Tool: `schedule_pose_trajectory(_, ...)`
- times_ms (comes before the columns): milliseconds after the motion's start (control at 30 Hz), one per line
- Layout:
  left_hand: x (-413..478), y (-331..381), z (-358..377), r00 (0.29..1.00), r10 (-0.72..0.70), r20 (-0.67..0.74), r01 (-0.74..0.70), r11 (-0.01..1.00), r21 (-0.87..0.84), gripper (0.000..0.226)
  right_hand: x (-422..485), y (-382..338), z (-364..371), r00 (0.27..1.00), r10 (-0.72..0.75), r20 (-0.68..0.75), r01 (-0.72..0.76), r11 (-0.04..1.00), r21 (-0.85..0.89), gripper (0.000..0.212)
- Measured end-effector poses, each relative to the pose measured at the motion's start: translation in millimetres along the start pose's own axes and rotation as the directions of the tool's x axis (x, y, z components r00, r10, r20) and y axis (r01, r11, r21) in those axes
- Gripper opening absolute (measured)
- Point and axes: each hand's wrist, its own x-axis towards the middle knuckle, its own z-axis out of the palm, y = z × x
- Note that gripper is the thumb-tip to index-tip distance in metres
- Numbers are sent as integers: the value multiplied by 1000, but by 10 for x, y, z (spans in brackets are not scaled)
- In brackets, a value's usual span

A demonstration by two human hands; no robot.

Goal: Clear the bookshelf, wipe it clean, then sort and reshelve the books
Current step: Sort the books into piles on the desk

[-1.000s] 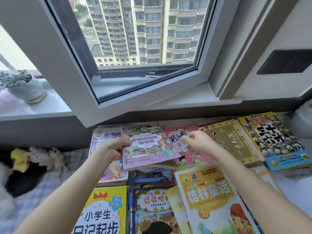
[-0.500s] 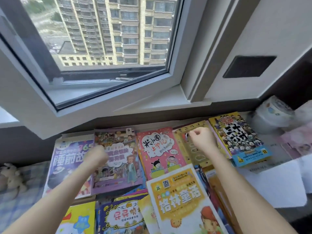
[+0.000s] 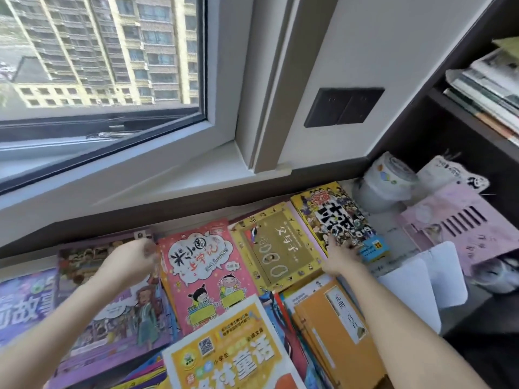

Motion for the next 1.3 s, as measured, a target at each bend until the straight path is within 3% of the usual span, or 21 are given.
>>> schedule_pose_trajectory(133, 14, 89, 34, 999, 33, -7, -33, 999, -39, 35, 85, 135, 100, 996, -65, -61, 55, 987, -149, 92)
schedule_pose_trajectory(267, -2, 65, 25, 998, 56, -5, -56, 998, -40, 34, 83, 243, 14, 981, -133, -144, 108, 979, -174, 77)
schedule_pose_trajectory(400, -18, 12, -98, 996, 91, -16, -91, 995, -27, 28, -136, 363, -346, 916, -53, -398, 66, 998, 20, 27)
schedule_pose_trajectory(500, -42, 34, -210, 995, 89, -38, -93, 990, -107, 28, -438, 399, -763, 823, 94, -560, 67, 963, 260, 25)
schedule_pose_trajectory(600, -64, 116, -282, 994, 101, -40, -108, 957, -270, 25, -896, 331, -1193, 736, 143, -662, 106, 941, 322, 29)
schedule_pose_trajectory(733, -219, 289, -400, 991, 132, 2, -105, 803, -587, 25, -1585, 124, -1618, 623, 72, -779, 254, 923, 289, 26)
schedule_pose_trajectory(867, -510, 419, -561, 970, 205, 129, -12, 571, -821, 34, -2330, -287, -1689, 466, -149, -872, 485, 867, 112, 23)
schedule_pose_trajectory(967, -688, 355, -687, 958, 213, 191, 98, 383, -918, 50, -2658, -741, -1484, 425, -336, -840, 640, 768, 16, 19)
schedule_pose_trajectory(1067, -730, 204, -747, 955, 148, 258, 227, 200, -953, 56, -2769, -1299, -1074, 358, -502, -787, 682, 716, -147, 18)
schedule_pose_trajectory(1133, -710, 87, -711, 971, -7, 239, 239, 108, -965, 39, -2807, -1657, -725, 251, -617, -746, 732, 625, -271, 23)
schedule_pose_trajectory(1167, -666, 38, -659, 968, -101, 229, 236, 67, -969, 27, -2812, -1799, -550, 238, -673, -700, 727, 602, -331, 22)
schedule_pose_trajectory(1233, -556, -178, -551, 948, -244, 203, 221, 49, -974, 26, -2817, -2063, -197, 269, -795, -543, 706, 546, -450, 13)
schedule_pose_trajectory(1300, -413, -458, -406, 938, -276, 208, 241, 88, -967, 31, -2818, -2268, 74, 303, -873, -382, 703, 475, -529, 17)
